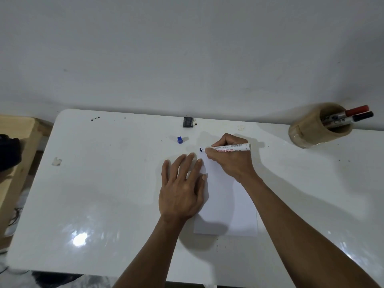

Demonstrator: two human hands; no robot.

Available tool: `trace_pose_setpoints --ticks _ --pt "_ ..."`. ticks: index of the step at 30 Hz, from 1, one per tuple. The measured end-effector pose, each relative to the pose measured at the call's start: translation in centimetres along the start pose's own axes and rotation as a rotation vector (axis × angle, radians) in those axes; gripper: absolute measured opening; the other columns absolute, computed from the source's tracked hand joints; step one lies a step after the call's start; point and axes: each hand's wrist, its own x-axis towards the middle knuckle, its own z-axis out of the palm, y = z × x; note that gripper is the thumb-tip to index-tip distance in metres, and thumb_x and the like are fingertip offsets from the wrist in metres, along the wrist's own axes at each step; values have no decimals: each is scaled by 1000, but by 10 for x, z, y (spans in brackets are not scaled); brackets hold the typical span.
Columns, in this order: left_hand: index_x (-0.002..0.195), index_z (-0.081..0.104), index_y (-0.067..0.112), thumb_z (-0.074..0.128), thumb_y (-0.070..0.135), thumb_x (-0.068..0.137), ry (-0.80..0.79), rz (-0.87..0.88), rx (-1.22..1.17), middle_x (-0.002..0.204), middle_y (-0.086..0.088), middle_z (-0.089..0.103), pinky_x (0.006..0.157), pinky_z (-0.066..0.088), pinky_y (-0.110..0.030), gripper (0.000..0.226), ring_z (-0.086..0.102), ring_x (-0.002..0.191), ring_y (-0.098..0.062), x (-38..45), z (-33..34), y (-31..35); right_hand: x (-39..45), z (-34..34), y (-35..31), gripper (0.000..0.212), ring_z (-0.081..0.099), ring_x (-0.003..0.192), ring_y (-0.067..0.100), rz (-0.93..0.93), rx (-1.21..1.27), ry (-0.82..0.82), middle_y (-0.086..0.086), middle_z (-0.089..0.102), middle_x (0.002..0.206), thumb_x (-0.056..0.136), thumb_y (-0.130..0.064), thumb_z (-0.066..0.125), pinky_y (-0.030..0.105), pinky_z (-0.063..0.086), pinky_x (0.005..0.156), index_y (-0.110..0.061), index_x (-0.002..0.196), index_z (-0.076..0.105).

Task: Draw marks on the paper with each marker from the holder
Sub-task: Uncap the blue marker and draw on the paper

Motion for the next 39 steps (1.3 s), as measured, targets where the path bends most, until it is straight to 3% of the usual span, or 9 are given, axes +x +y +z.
trace_pose_setpoints --ticks 7,12,15,18,23,27,29,33,39 --pt "137 58 20 47 39 99 -1 -1 -15 149 -6 53 117 28 -56 44 44 141 -28 0 1 -1 -2 -10 -20 15 77 71 29 167 380 60 9 74 76 80 -1 83 36 64 67 -2 81 68" --pt "137 57 23 44 40 100 -41 -29 -84 149 -1 53 117 29 -53 43 45 140 -24 2 -13 2 -20 -21 -39 17 76 76 31 194 494 103 18 73 85 79 3 82 31 63 66 -6 80 67" --pt "135 54 19 39 47 99 -72 -158 -246 142 0 57 117 33 -46 48 50 133 -20 7 -23 4 -32 -24 -47 18 74 79 32 200 538 108 19 72 88 79 5 82 34 63 70 -7 79 68" --pt "128 55 16 49 38 96 0 -352 -405 129 -5 60 100 45 -41 39 56 118 -27 29 -40 2 -42 -25 -55 17 71 80 29 194 579 102 18 71 88 79 8 80 37 63 73 -4 81 68" --pt "140 46 20 50 29 99 -150 -452 -331 137 -7 54 100 41 -46 42 50 125 -31 83 -52 -14 -58 -26 -67 13 72 83 28 194 599 103 23 74 93 81 10 77 38 61 75 -2 84 72" --pt "119 64 16 51 26 99 -248 -387 -210 120 -6 66 94 43 -42 26 54 116 -30 94 -49 -25 -69 -26 -81 17 75 81 27 175 582 142 23 76 94 80 6 79 34 62 69 -9 81 70" --pt "106 71 14 57 23 96 -206 -487 -390 108 -6 72 89 48 -38 19 62 107 -29 94 -54 -26 -73 -26 -87 18 74 82 26 148 574 159 17 77 91 80 6 80 37 63 71 -8 78 70" --pt "85 76 17 65 20 93 -126 -764 -1097 85 -2 75 80 56 -43 14 68 85 -22 87 -96 -8 -78 -25 -112 10 73 79 27 75 551 180 20 76 92 81 4 80 45 62 76 -1 84 71" --pt "92 79 11 61 29 97 -176 -739 -1585 95 -9 73 79 55 -38 25 66 85 -19 77 -156 3 -89 -13 -163 13 76 82 36 -68 513 196 18 77 85 82 -6 83 39 63 68 -1 84 71"
